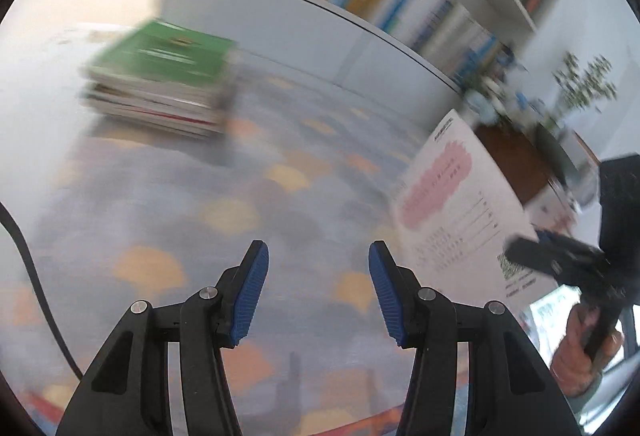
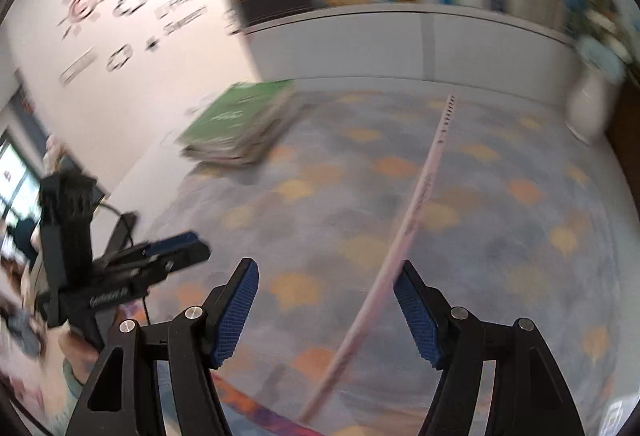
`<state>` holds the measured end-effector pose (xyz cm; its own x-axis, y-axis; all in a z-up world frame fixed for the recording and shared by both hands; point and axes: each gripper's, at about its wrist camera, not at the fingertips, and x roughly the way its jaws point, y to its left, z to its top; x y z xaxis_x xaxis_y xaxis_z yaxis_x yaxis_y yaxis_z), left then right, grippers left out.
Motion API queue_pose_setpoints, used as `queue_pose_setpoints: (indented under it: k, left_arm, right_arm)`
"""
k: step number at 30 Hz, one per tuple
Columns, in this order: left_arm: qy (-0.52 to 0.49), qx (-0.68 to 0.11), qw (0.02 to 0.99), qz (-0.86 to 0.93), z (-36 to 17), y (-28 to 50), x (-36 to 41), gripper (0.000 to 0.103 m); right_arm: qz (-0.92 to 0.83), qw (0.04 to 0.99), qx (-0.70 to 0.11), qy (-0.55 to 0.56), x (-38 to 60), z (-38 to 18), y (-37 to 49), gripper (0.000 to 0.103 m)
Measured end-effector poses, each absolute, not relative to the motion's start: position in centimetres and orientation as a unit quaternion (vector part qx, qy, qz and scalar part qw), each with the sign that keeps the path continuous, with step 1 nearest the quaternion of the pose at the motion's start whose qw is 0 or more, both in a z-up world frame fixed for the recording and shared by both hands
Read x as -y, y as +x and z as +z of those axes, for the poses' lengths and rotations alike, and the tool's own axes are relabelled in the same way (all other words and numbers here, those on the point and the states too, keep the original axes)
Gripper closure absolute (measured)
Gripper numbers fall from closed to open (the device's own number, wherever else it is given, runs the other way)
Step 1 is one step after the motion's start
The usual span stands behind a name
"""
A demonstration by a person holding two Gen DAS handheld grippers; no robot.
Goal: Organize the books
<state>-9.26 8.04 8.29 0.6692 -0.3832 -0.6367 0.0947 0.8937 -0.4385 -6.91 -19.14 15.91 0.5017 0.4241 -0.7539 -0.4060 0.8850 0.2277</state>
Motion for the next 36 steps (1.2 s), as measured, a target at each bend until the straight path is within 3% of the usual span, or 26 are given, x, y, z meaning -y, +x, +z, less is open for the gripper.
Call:
queue_pose_setpoints:
  k: [8, 16, 20, 23, 31, 33, 36]
  left_arm:
    - [-0.197, -0.396, 0.895, -0.056, 7.4, -11.0, -14.7, 0.054]
    - [-0.139, -0.452, 0.87, -0.139, 4.4, -8.1, -8.6, 0.054]
    - [-0.09, -0.484, 0.86, -0.135, 2.4, -6.3, -5.1, 0.055]
    - [-0.099, -0.499, 0.848, -0.149, 1.3, -5.6, -4.3, 0.066]
    - [-0.091, -0.484, 0.855, -0.16, 1.2, -5.7, -3.6, 0.069]
    - [-0.095, -0.483, 0.849, -0.192, 1.1, -5.5, -3.0, 0.058]
    - [-0.09, -0.481, 0.849, -0.199, 1.2, -5.6, -2.3, 0.058]
  right_arm:
    - [0.387, 0.793, -0.467, 0.06, 11.8, 14.6, -8.0, 0.034]
    - [0.294, 0.807, -0.499, 0.12, 16.7, 10.1, -5.2, 0.034]
    - [0.213, 0.827, -0.511, 0.1, 19.5, 7.3, -4.0, 0.034]
    - [0.187, 0.838, -0.506, 0.078, 20.6, 5.9, -3.7, 0.045]
    - [0.148, 0.866, -0.473, 0.059, 21.3, 2.3, -3.6, 0.052]
    - [0.156, 0.869, -0.466, 0.055, 20.9, 2.4, -4.1, 0.053]
    - [0.197, 0.858, -0.464, 0.093, 20.9, 2.4, -4.2, 0.052]
